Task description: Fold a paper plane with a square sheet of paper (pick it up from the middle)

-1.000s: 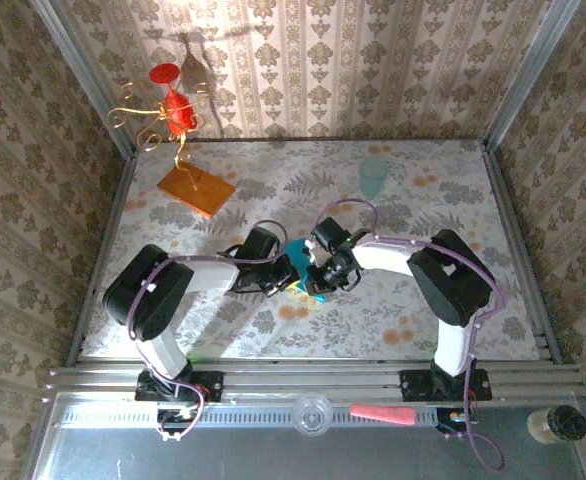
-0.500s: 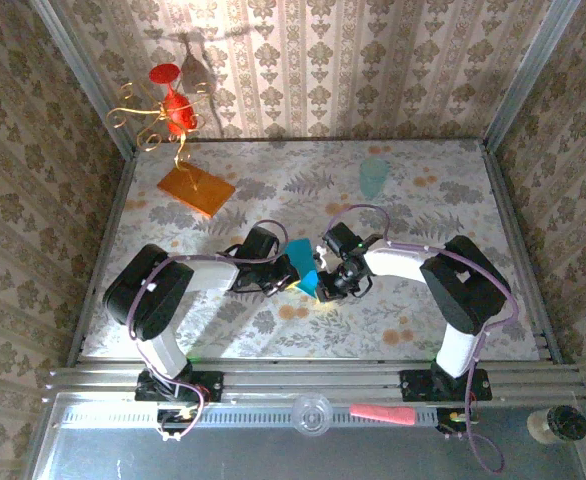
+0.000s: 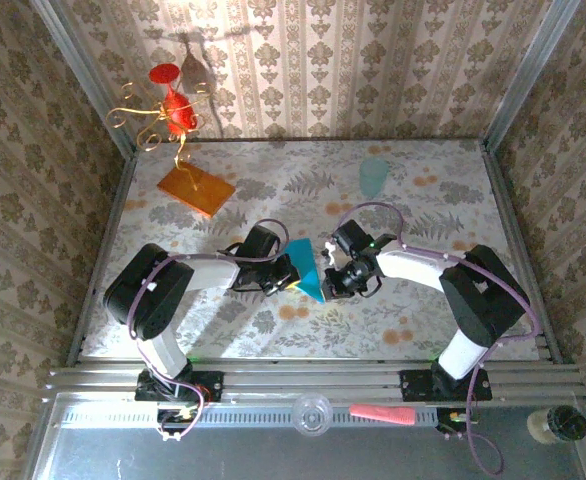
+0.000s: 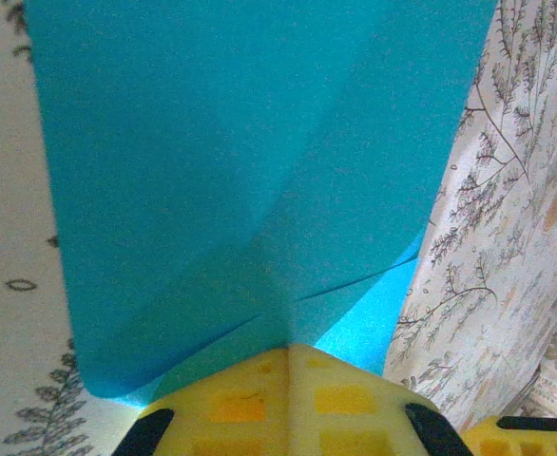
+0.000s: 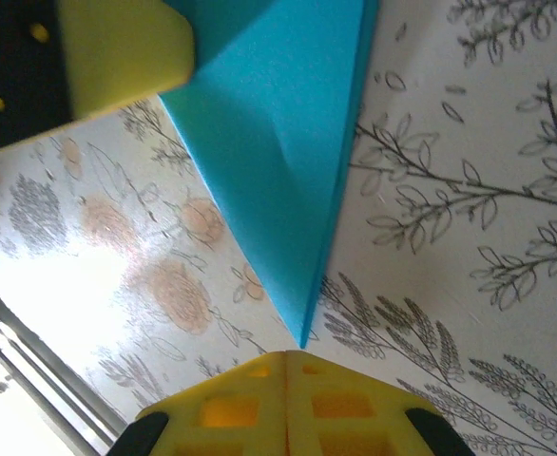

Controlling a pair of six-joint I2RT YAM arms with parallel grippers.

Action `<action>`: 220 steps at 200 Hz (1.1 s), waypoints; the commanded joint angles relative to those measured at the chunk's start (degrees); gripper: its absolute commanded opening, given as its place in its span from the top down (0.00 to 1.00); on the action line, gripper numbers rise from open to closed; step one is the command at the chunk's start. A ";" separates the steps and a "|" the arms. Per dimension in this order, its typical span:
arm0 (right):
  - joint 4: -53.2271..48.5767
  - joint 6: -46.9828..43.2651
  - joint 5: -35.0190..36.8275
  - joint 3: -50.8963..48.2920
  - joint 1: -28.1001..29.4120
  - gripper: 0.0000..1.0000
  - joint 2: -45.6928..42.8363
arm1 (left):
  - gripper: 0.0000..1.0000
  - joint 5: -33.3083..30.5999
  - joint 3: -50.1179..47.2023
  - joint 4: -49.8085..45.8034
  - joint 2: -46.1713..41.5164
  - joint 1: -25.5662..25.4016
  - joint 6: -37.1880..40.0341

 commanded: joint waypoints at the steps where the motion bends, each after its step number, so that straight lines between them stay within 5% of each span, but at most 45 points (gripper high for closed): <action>1: 2.49 2.22 -1.78 2.57 0.45 0.91 2.11 | 0.96 -3.51 -0.15 -6.81 2.29 0.49 1.75; 133: -0.49 2.01 1.81 4.08 1.20 0.98 9.72 | 0.93 -2.68 4.89 -6.14 -5.02 -1.42 3.76; 220: -0.79 3.65 2.73 3.14 1.16 1.00 9.83 | 0.91 2.78 0.10 10.23 2.27 -4.26 -0.36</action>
